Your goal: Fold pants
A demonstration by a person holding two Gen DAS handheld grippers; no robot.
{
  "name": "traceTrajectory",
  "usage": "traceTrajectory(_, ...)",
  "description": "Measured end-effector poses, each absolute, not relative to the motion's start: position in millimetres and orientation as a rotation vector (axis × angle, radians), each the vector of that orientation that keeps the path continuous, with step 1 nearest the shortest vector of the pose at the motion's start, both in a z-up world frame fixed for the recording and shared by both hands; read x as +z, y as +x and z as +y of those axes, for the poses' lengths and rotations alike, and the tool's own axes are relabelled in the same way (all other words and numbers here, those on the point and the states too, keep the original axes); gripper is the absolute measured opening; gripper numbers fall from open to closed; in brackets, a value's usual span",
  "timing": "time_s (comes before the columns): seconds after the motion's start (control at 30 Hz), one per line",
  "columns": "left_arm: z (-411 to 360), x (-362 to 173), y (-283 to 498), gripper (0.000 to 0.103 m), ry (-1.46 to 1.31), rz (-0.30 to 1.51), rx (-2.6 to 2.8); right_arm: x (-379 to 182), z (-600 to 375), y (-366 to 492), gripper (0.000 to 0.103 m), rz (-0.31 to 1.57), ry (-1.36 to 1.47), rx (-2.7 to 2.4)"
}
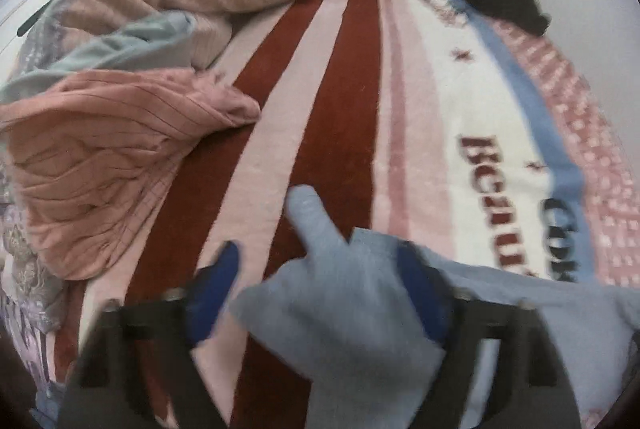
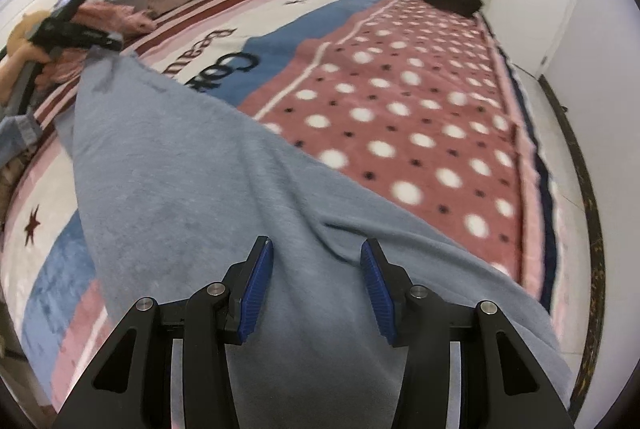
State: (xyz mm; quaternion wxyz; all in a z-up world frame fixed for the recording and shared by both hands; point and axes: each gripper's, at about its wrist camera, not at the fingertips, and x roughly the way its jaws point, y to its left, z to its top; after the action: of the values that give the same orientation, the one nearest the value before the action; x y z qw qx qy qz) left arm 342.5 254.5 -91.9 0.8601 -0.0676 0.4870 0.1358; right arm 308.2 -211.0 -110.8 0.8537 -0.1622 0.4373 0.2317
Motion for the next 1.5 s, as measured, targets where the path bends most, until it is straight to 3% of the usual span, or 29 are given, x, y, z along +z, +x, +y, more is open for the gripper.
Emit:
traceTrajectory(0.13, 250, -76, 298, 0.085, -0.329, 1.026, 0.153, -96, -238, 294, 0.044, 0.895, -0.300, 0.444)
traceTrajectory(0.33, 216, -110, 252, 0.085, -0.462, 1.127, 0.060, -83, -250, 259, 0.044, 0.855, -0.220, 0.508)
traceTrajectory(0.57, 225, -135, 268, 0.084, -0.334, 1.059, 0.270, -87, -229, 230, 0.044, 0.830, -0.204, 0.609)
traceTrajectory(0.77, 265, -157, 292, 0.080, -0.475, 1.055, 0.356, -97, -226, 223, 0.044, 0.824, -0.137, 0.642)
traceTrajectory(0.83, 267, -158, 296, 0.074, -0.478, 1.045, 0.385, -100, -226, 221, 0.044, 0.826, -0.124, 0.649)
traceTrajectory(0.9, 264, -155, 297, 0.044, -0.458, 1.027, 0.400, -104, -226, 221, 0.044, 0.830, -0.125, 0.648)
traceTrajectory(1.0, 256, -151, 295, 0.015, -0.442, 1.016, 0.366, -107, -230, 225, 0.044, 0.836, -0.107, 0.647)
traceTrajectory(1.03, 255, -152, 295, 0.011, -0.441, 1.010, 0.355, -108, -231, 226, 0.044, 0.837, -0.100, 0.647)
traceTrajectory(1.13, 250, -143, 289, 0.006, -0.413, 0.952, 0.358, -111, -233, 231, 0.044, 0.841, -0.077, 0.643)
traceTrajectory(1.5, 232, -99, 235, 0.005, -0.235, 0.891, 0.456, -111, -238, 226, 0.044, 0.819, -0.011, 0.673)
